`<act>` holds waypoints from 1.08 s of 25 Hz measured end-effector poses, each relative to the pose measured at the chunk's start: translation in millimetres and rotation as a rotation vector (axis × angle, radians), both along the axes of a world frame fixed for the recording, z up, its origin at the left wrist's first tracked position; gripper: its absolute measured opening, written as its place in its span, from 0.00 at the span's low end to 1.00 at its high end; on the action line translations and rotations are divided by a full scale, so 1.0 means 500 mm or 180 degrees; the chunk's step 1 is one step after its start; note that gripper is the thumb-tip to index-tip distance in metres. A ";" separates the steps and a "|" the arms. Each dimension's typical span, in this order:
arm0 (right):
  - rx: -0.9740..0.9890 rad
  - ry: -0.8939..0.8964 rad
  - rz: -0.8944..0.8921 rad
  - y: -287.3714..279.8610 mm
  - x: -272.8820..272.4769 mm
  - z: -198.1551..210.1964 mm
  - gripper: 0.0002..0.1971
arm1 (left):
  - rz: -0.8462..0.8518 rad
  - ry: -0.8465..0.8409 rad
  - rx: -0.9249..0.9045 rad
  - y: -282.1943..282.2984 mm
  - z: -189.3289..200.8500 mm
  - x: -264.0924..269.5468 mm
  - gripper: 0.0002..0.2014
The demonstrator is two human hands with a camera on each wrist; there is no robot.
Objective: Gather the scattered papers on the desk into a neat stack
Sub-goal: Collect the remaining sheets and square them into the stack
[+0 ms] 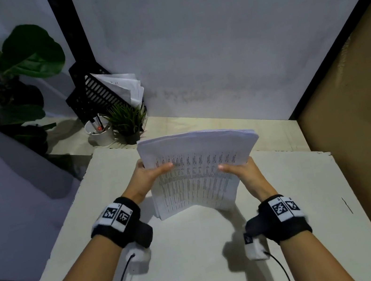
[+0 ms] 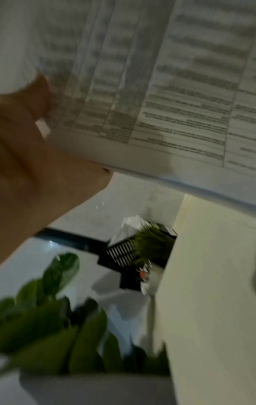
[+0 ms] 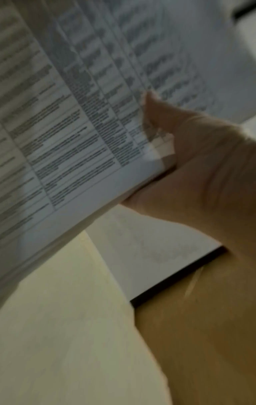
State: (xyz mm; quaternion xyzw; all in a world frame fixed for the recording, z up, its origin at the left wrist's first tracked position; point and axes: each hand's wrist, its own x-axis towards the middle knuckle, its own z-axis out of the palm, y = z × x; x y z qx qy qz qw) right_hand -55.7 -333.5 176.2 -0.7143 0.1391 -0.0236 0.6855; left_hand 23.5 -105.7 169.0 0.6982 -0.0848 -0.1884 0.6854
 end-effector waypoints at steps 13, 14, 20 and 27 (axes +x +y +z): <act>0.0115 -0.0546 -0.0222 0.024 -0.025 0.029 0.19 | -0.0006 -0.0325 -0.0208 0.031 0.051 -0.020 0.37; 0.0129 -0.0567 -0.0232 0.023 -0.023 0.029 0.19 | 0.0031 -0.0318 -0.0210 0.029 0.052 -0.021 0.36; 0.0163 -0.0844 -0.0132 0.011 -0.019 0.041 0.16 | -0.0072 -0.0478 -0.0141 0.034 0.080 -0.021 0.31; 0.0235 -0.0808 0.0112 0.003 -0.009 0.062 0.16 | -0.0136 -0.0507 -0.0039 0.037 0.082 -0.013 0.25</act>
